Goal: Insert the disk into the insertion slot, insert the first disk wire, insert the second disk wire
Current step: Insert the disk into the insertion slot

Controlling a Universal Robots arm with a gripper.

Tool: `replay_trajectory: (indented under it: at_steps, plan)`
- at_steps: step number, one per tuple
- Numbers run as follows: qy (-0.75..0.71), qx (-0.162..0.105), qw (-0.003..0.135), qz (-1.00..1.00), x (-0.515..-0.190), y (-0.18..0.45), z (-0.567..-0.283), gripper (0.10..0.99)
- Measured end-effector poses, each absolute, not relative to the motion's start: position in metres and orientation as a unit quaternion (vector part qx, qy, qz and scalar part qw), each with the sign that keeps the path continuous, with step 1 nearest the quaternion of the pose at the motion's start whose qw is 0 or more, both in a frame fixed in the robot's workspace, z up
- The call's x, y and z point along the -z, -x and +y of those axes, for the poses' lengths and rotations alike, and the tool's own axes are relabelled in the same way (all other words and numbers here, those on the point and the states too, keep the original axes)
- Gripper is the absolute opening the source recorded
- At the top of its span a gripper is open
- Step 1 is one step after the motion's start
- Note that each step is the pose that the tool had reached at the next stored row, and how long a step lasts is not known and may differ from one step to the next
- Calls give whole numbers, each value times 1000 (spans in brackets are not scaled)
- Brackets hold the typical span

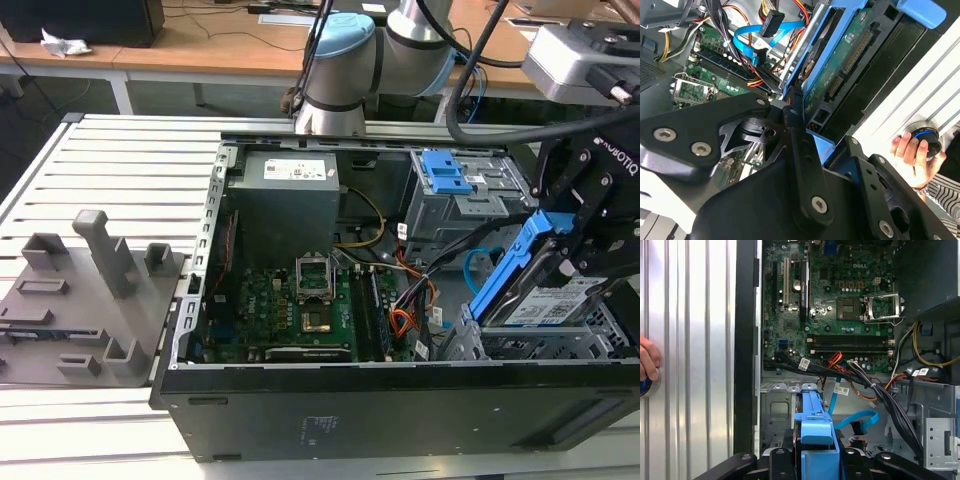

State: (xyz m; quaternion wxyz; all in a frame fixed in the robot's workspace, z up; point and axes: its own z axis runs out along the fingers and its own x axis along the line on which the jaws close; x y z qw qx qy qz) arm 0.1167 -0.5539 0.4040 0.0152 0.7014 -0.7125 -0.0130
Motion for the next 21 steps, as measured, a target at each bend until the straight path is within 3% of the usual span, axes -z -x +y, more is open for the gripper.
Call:
replay_trajectory:
  at_steps: [13,15,16,21]
  plan:
    - [-701,13,15,-713,-400,-117,-554,365]
    - [-701,13,15,-712,-400,-117,-554,376]
    - [-701,13,15,-713,-400,-117,-554,439]
    - [-701,13,15,-713,-400,-117,-554,424]
